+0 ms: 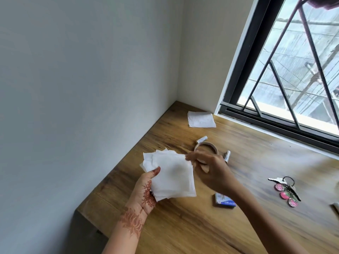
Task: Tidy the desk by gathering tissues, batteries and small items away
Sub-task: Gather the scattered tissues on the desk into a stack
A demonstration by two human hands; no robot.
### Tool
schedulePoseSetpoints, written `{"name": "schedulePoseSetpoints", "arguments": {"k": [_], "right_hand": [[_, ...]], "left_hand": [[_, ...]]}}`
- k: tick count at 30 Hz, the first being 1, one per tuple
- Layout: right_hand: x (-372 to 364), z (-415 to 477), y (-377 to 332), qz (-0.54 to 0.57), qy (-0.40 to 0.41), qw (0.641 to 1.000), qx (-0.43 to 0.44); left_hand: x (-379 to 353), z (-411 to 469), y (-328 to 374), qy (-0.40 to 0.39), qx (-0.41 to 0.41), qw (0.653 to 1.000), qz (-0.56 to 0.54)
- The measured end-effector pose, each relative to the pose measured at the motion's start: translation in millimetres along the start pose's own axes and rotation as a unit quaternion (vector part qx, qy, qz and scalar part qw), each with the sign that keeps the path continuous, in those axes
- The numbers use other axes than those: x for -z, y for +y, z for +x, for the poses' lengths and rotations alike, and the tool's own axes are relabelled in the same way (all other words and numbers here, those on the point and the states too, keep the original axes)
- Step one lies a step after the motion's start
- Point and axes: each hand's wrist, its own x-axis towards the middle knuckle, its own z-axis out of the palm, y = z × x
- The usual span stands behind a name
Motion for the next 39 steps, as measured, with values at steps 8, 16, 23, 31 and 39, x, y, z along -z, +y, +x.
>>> {"name": "schedulePoseSetpoints", "arguments": {"k": [8, 16, 23, 31, 39], "right_hand": [[11, 104, 112, -0.151, 0.018, 0.976, -0.154], [2, 132, 187, -0.239, -0.022, 0.96, -0.142], [0, 120, 164, -0.227, 0.076, 0.957, -0.164], [18, 64, 22, -0.05, 0.232, 0.955, -0.177], [-20, -19, -56, -0.082, 0.212, 0.965, -0.128]], "left_hand": [[-14, 16, 11, 0.012, 0.0, 1.0, 0.007], [-16, 35, 9, -0.006, 0.001, 1.0, -0.008], [-8, 35, -1, -0.033, -0.01, 0.998, -0.046], [-17, 16, -12, -0.078, -0.028, 0.993, -0.085], [-30, -1, -35, -0.128, -0.054, 0.986, -0.094]]}}
